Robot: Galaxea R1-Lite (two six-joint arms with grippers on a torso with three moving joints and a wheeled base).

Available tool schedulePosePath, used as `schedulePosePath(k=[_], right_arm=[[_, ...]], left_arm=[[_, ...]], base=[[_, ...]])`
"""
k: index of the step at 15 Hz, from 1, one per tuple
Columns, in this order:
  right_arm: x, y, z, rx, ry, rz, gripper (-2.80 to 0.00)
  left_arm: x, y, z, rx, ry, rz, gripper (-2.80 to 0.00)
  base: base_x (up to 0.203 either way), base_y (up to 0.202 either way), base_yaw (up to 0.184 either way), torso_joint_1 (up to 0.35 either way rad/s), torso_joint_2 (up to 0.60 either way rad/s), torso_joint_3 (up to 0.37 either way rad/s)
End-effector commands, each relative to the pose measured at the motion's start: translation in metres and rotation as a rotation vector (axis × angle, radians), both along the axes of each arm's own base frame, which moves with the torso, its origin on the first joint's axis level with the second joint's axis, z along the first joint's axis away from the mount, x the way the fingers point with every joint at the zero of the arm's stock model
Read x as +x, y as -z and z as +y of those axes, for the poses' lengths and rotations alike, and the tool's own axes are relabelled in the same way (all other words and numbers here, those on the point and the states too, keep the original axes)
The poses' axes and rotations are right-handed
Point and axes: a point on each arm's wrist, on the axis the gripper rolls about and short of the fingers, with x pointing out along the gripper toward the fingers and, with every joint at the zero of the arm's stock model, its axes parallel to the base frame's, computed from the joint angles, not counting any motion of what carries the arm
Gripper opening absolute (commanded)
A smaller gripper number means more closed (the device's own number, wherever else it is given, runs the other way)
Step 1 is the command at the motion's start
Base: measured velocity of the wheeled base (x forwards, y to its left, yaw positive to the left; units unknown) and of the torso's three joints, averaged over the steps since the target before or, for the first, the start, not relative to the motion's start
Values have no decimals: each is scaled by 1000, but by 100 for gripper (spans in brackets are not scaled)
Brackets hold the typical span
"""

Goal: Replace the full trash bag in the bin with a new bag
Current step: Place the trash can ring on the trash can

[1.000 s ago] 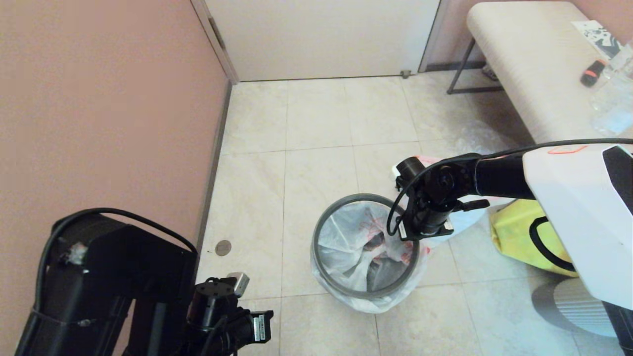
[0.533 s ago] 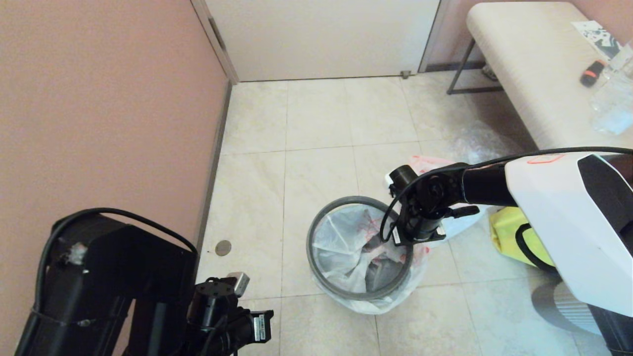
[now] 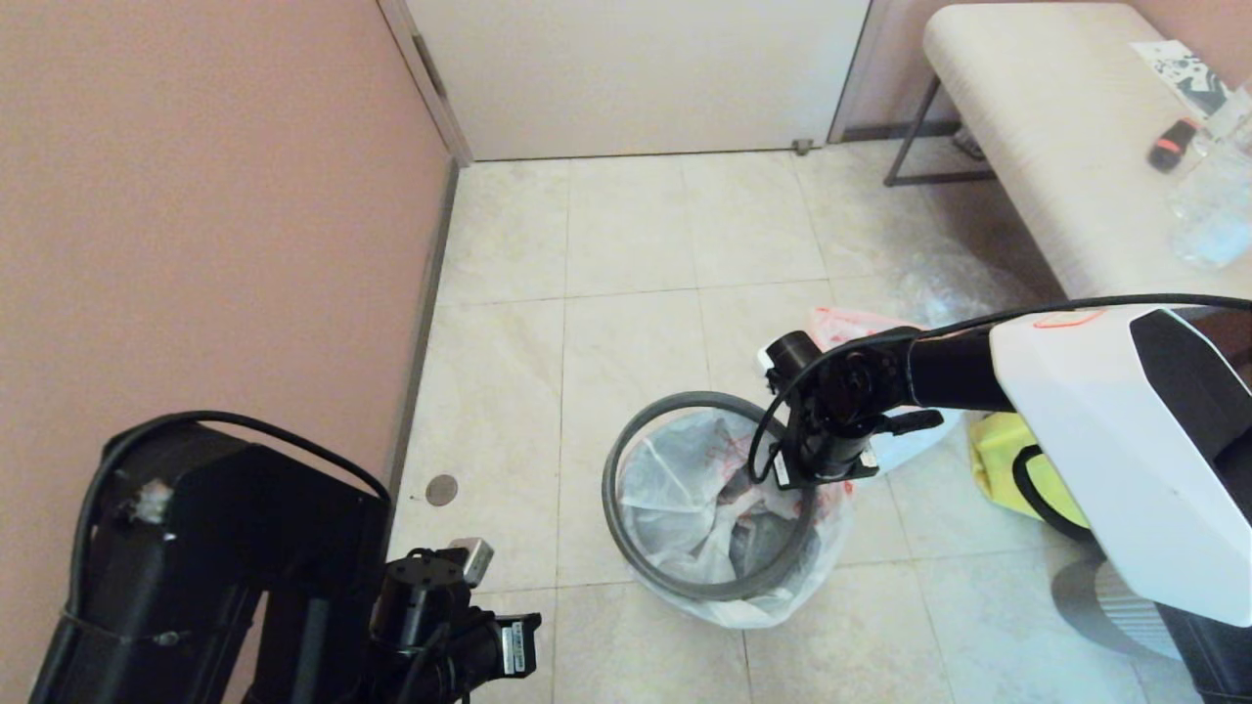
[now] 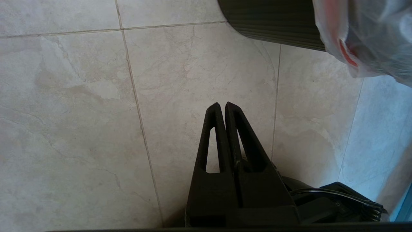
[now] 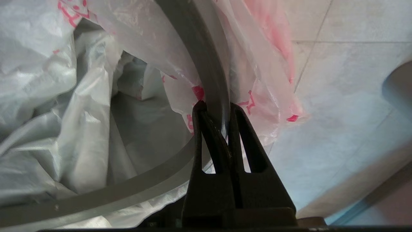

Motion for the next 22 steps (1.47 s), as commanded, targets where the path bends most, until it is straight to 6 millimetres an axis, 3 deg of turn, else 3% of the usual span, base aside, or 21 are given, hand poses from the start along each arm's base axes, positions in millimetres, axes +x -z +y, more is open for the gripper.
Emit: schedulePosePath(k=[1, 5, 11, 22], right_arm=[[-4, -6, -2, -43, 23, -17, -280], [-9, -8, -2, -50, 52, 0, -280], [-5, 12, -1, -78, 52, 45, -280], [1, 12, 13, -14, 1, -24, -280]], left_arm=[[0, -1, 0, -5, -1, -7, -280], [1, -1, 0, -6, -3, -10, -280], [1, -1, 0, -7, -3, -10, -280], [2, -2, 1, -8, -6, -14, -280]], base=[[0, 0, 0, 0, 0, 0], [0, 0, 0, 0, 0, 0], [0, 0, 0, 0, 0, 0], [0, 0, 0, 0, 0, 0]])
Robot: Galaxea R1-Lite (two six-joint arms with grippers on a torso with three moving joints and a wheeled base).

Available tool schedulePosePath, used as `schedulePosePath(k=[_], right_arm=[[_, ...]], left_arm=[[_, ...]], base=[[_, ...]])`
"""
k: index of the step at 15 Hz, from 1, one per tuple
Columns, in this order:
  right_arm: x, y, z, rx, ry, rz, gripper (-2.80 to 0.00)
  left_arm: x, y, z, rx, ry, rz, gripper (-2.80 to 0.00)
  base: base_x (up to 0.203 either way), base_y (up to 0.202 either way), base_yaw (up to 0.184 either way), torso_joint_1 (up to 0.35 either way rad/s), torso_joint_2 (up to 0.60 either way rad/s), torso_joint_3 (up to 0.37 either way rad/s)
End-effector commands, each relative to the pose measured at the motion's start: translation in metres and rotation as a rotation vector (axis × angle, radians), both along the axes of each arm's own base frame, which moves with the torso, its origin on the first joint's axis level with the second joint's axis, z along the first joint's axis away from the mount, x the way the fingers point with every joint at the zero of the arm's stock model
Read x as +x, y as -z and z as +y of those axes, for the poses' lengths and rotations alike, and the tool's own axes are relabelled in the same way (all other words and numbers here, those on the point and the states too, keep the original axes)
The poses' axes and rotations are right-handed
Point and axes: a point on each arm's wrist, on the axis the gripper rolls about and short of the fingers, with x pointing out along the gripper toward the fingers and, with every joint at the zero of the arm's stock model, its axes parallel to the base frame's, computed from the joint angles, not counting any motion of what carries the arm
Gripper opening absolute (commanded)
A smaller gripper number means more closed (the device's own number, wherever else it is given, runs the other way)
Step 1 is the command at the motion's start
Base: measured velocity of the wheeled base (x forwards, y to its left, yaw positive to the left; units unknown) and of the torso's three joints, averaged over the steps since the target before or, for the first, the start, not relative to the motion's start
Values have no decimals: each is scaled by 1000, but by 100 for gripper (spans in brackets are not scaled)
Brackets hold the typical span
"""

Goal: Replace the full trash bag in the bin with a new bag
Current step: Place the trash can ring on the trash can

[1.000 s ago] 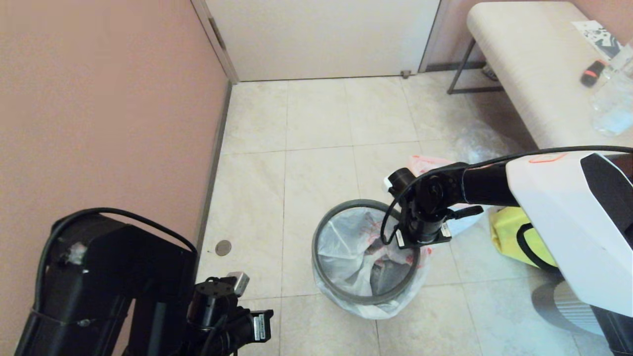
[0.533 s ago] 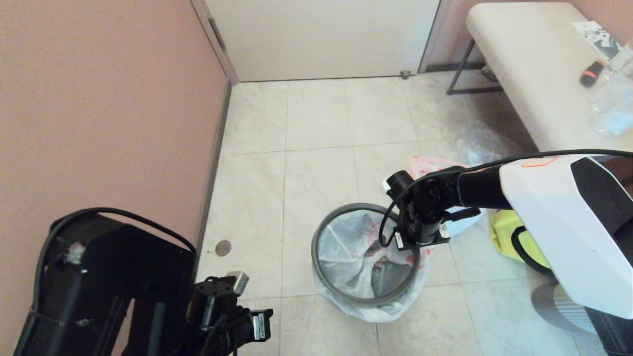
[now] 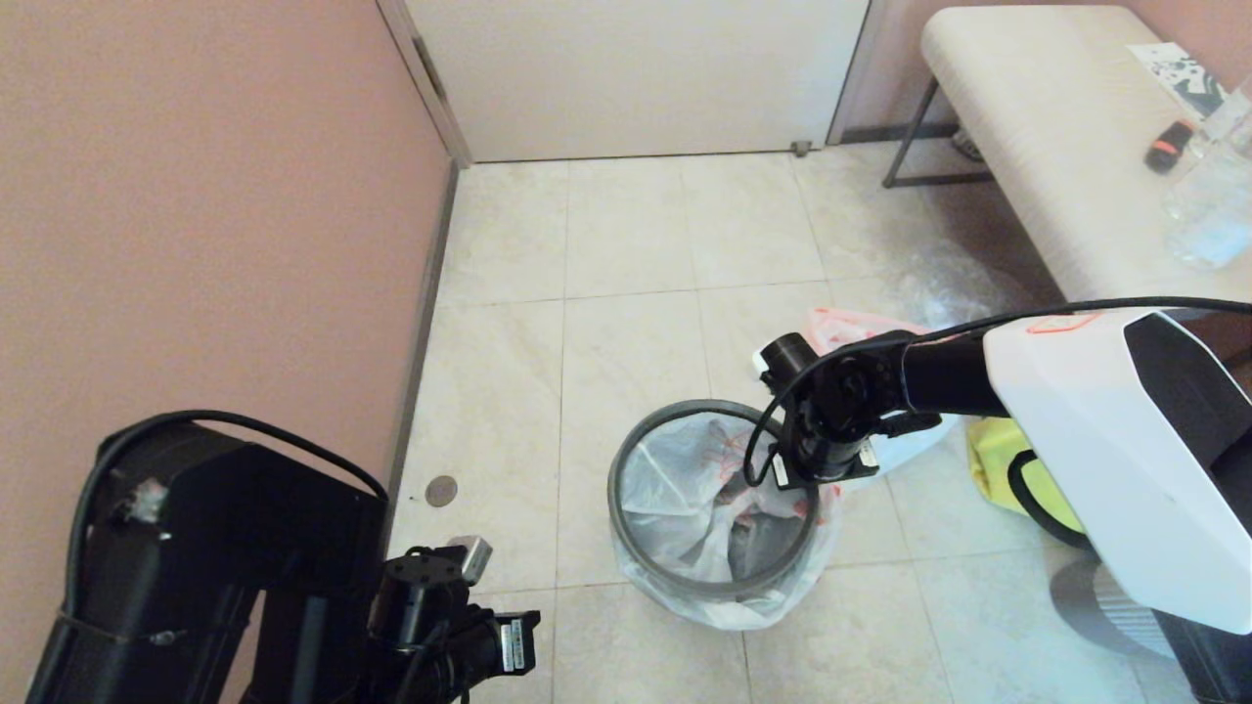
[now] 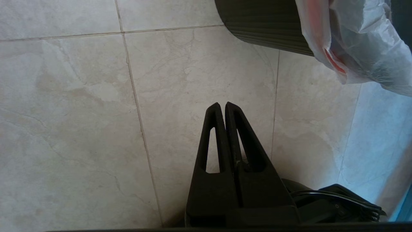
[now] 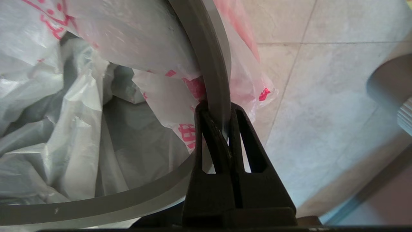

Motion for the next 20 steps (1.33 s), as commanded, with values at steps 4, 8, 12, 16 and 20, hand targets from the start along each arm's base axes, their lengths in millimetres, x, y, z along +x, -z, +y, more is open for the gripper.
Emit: schedulePosePath(k=[4, 8, 12, 16, 20], right_arm=[[5, 13, 8, -1, -28, -12, -280], [6, 13, 7, -4, -35, -18, -280], [4, 9, 10, 2, -42, -26, 0], [-6, -10, 9, 5, -44, -31, 0], [-14, -19, 6, 12, -11, -13, 0]], left_arm=[[0, -1, 0, -6, -1, -7, -280], [0, -1, 0, -6, -1, -7, -280], [1, -1, 0, -6, -1, -7, -280], [0, 0, 0, -5, -1, -6, -280], [0, 0, 0, -4, -2, -6, -280]], base=[[0, 0, 0, 0, 0, 0], [0, 0, 0, 0, 0, 0], [0, 0, 0, 0, 0, 0], [0, 0, 0, 0, 0, 0], [0, 0, 0, 0, 0, 0]])
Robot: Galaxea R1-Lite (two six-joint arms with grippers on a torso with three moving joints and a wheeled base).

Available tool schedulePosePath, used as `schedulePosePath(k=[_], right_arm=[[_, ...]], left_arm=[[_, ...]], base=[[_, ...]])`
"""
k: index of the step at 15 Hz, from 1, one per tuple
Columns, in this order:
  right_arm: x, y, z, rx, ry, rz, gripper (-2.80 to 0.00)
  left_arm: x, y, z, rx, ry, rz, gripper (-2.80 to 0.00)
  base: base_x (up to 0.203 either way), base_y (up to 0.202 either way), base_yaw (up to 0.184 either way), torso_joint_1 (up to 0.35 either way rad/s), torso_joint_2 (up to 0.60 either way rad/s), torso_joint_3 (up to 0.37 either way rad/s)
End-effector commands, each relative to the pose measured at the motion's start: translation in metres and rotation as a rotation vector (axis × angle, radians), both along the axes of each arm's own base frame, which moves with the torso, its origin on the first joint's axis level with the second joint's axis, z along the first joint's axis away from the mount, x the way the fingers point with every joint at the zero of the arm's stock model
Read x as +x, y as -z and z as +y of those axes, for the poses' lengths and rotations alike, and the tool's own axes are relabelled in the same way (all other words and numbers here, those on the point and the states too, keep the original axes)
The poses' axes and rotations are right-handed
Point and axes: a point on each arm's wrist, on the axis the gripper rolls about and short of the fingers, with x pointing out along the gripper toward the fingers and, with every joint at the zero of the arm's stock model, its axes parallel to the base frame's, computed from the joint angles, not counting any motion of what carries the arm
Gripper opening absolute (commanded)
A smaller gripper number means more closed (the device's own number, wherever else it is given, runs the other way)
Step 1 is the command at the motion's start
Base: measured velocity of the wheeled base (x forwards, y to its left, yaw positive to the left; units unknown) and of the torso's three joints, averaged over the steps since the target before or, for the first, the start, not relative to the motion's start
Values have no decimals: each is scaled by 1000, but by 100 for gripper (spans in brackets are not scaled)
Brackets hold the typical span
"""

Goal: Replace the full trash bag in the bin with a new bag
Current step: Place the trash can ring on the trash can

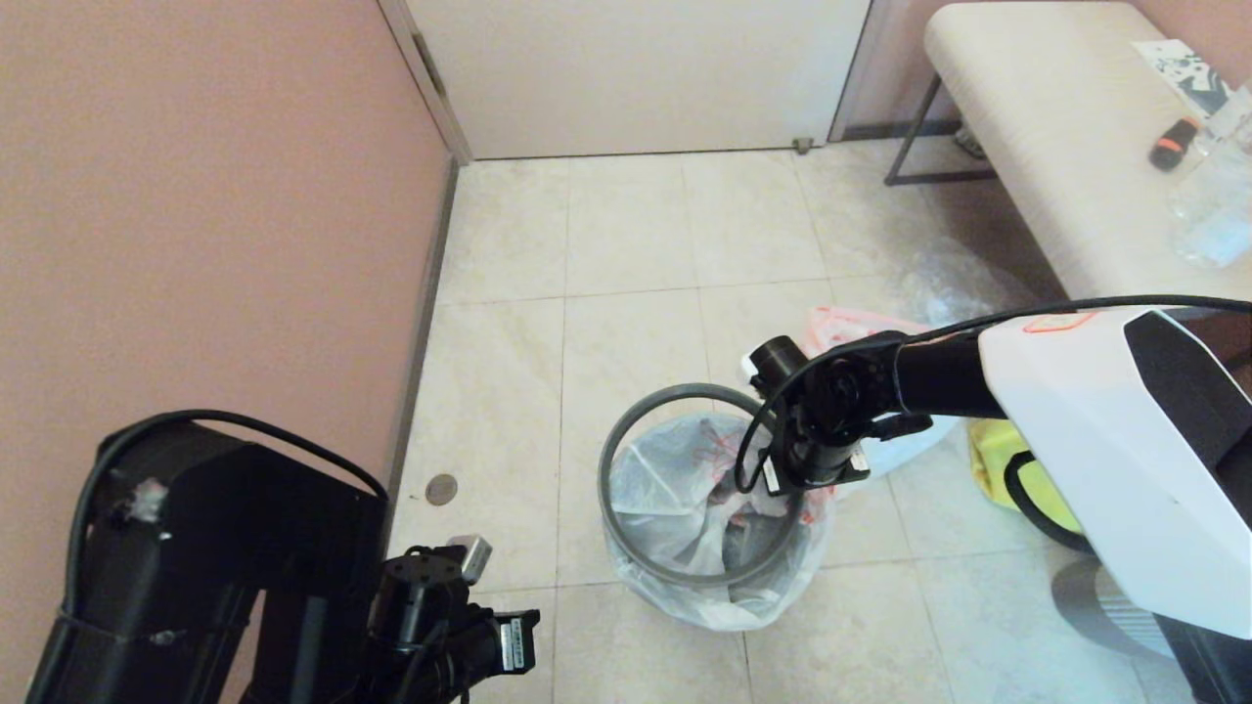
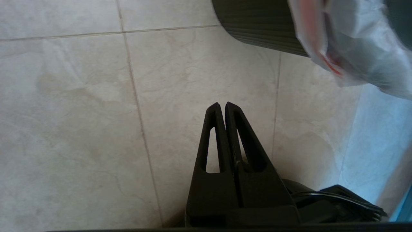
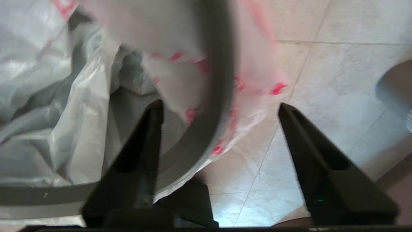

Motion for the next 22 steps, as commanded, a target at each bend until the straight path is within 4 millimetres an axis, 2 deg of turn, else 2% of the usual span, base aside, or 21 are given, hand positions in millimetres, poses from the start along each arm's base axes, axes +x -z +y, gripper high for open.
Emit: schedulePosePath(k=[1, 14, 19, 22], right_arm=[[-4, -11, -2, 19, 23, -18, 0], [-20, 16, -14, -55, 74, 90, 0], [-32, 11, -21, -71, 77, 106, 0], [-34, 19, -22, -79, 87, 126, 0]], left_arm=[[0, 0, 0, -5, 0, -6, -280], [1, -1, 0, -5, -1, -8, -280], [1, -1, 0, -6, 0, -7, -280], [1, -1, 0, -6, 0, -8, -280]], base=[[0, 0, 0, 0, 0, 0], [0, 0, 0, 0, 0, 0], [0, 0, 0, 0, 0, 0], [0, 0, 0, 0, 0, 0]])
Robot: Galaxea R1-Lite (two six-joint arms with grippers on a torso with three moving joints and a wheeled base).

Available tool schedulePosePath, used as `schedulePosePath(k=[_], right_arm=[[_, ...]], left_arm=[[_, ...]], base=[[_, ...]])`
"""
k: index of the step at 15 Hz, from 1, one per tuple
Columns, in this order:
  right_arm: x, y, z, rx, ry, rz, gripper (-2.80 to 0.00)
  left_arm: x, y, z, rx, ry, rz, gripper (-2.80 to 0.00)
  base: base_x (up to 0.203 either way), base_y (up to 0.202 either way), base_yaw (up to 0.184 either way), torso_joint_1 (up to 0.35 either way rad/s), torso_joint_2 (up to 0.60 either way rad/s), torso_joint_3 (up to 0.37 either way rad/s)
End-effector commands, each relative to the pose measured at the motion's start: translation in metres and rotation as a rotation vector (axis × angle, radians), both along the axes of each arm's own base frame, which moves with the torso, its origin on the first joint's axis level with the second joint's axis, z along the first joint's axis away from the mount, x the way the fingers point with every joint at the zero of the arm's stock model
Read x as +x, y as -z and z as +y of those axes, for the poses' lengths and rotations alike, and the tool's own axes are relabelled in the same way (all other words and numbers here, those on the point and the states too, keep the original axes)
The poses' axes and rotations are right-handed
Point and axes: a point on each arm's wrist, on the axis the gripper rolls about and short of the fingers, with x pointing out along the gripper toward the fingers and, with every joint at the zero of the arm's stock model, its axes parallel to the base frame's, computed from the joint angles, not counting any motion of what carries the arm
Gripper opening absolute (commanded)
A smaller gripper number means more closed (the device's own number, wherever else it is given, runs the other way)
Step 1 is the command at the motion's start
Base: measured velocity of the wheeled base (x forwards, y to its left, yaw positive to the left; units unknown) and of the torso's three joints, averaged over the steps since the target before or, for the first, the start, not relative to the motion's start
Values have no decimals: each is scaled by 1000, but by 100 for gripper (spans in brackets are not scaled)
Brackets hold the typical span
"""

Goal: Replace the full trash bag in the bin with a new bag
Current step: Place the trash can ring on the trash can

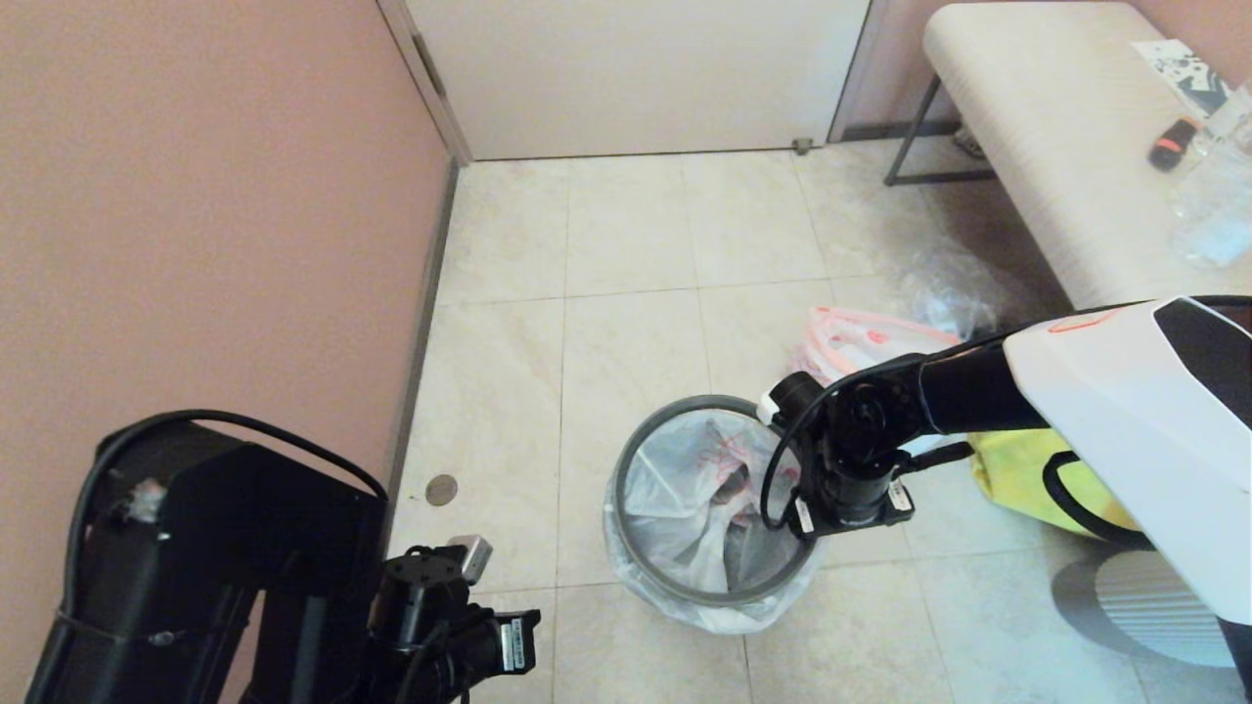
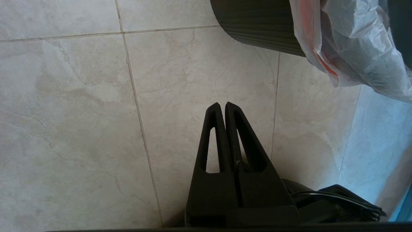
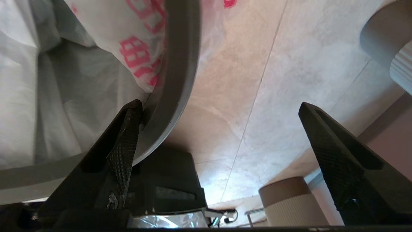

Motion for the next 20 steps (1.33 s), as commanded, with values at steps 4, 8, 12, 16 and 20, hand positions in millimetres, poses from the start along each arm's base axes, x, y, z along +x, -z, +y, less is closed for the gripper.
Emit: schedulePosePath(k=[4, 8, 12, 16, 20], right_arm=[[-1, -2, 4, 26, 9, -28, 0], [-10, -15, 14, 44, -22, -54, 0], [-16, -32, 19, 81, -24, -101, 0], [-6, -28, 16, 99, -3, -138, 0], [15, 0, 13, 103, 20, -145, -280]], left_arm=[[1, 0, 0, -5, -2, -6, -280], [1, -1, 0, -5, -2, -8, -280], [1, -1, 0, -5, -2, -8, -280], [1, -1, 0, -5, -1, -7, -280], [1, -1, 0, -6, -2, -7, -280]], base=[[0, 0, 0, 0, 0, 0], [0, 0, 0, 0, 0, 0], [0, 0, 0, 0, 0, 0], [0, 0, 0, 0, 0, 0], [0, 0, 0, 0, 0, 0]])
